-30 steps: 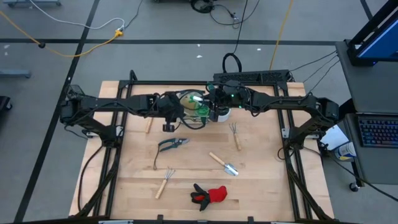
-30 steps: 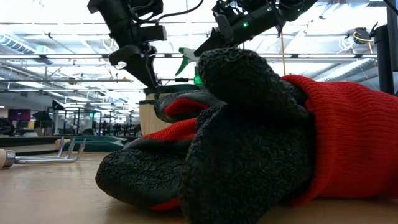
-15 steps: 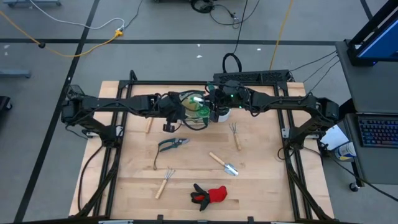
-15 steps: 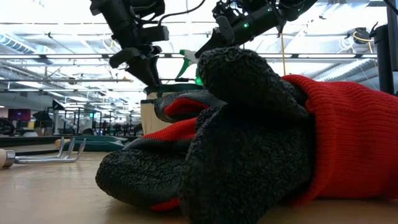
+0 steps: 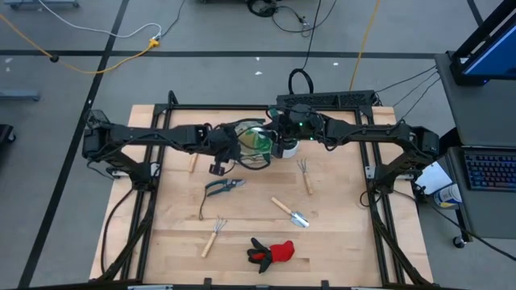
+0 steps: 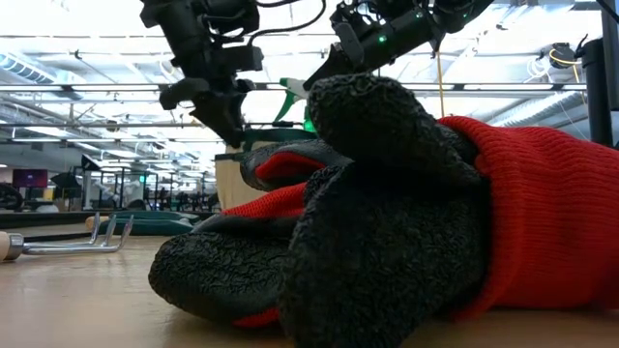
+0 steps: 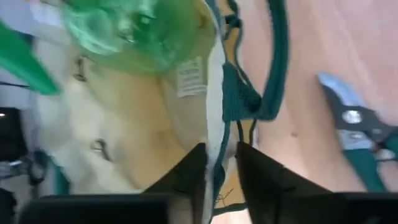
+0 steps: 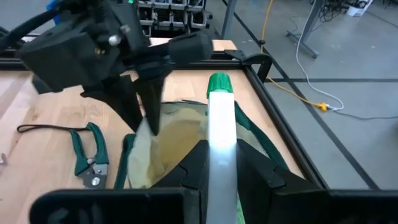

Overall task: Pick & Place Garden tools in Gardening bag
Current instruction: Put the green spray bottle into the white gardening bag

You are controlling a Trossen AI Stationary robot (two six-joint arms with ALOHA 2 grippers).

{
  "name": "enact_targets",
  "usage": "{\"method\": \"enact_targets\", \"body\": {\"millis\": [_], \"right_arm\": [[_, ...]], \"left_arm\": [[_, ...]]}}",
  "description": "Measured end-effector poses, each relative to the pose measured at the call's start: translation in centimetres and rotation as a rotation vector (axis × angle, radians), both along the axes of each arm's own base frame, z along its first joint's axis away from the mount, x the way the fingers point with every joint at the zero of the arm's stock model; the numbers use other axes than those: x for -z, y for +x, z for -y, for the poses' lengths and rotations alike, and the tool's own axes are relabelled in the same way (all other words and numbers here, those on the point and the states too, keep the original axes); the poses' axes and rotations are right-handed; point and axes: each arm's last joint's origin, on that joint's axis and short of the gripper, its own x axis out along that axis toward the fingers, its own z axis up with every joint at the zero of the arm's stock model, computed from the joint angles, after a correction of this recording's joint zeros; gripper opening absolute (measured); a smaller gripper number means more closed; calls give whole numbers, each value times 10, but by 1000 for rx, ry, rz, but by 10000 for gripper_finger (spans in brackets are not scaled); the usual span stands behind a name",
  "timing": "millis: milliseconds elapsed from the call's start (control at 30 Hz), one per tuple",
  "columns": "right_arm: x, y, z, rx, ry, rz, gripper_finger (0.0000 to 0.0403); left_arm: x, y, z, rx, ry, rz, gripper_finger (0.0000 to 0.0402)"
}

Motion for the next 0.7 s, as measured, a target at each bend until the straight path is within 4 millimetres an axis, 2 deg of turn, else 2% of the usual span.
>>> {"method": "enact_targets", "body": {"millis": [67, 133, 367, 500, 700], "right_arm": [[0, 0, 0, 4, 11, 3, 47], [0, 0, 0, 10, 29, 7, 47], [0, 1, -5, 22, 93, 21, 47], [-2, 5, -16, -14, 89, 37, 47], [-3, 10, -38, -35, 47, 39, 47]], "left_arm": [[0, 0, 3, -15, -23, 4, 31], [1, 0, 7, -39, -45, 7, 10], [1, 3, 26, -167, -145, 48, 7], [2, 2, 37, -292, -232, 65, 13], [3, 0, 54, -375, -331, 53, 6]]}}
